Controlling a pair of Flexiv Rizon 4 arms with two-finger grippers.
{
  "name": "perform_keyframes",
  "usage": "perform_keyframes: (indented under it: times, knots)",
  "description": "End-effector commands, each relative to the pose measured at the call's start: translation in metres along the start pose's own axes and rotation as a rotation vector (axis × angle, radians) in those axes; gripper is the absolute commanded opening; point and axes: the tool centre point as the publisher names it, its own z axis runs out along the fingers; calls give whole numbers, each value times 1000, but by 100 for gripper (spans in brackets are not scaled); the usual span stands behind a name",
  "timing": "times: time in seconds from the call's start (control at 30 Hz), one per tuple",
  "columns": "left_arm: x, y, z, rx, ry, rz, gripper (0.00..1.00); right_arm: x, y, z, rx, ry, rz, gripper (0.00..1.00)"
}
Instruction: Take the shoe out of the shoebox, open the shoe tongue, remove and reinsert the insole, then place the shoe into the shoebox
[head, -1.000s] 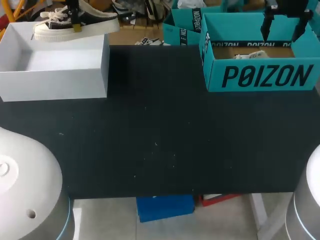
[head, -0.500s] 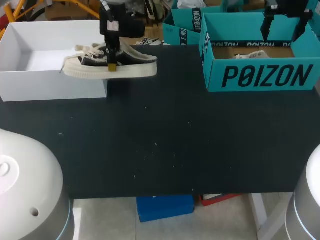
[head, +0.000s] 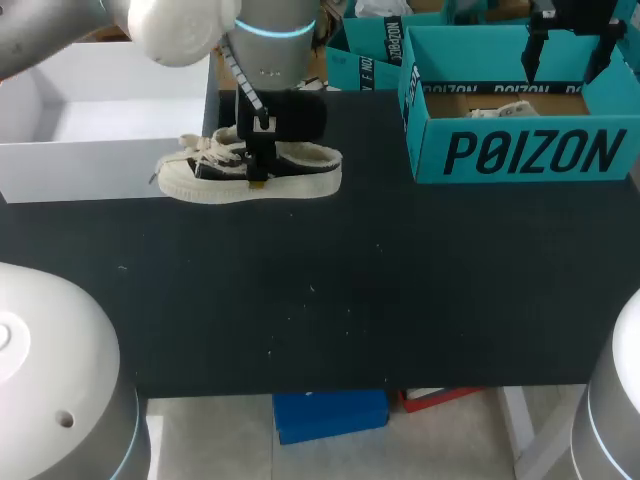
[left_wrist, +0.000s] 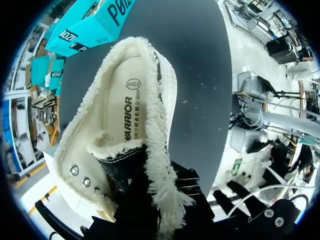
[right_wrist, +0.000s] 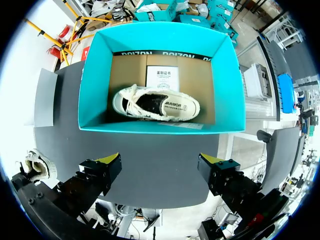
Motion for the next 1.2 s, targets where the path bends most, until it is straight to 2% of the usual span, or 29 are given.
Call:
perform_keyframes:
  times: [0.03, 0.43, 0.7, 1.03, 1.2]
  knots:
    - [2, -4, 2, -5, -67, -1, 0, 0, 1, 0, 1, 0, 0, 100]
    - [2, -4, 2, -5, -67, -1, 0, 0, 1, 0, 1, 0, 0, 100]
    - [16, -22, 38, 60, -101, 31, 0, 0, 1, 0, 1, 0, 0, 100]
    - [24, -45, 78, 75, -152, 23, 0, 0, 1, 0, 1, 0, 0, 100]
    - [21, -52, 105, 69, -143, 2, 0, 0, 1, 0, 1, 0, 0, 100]
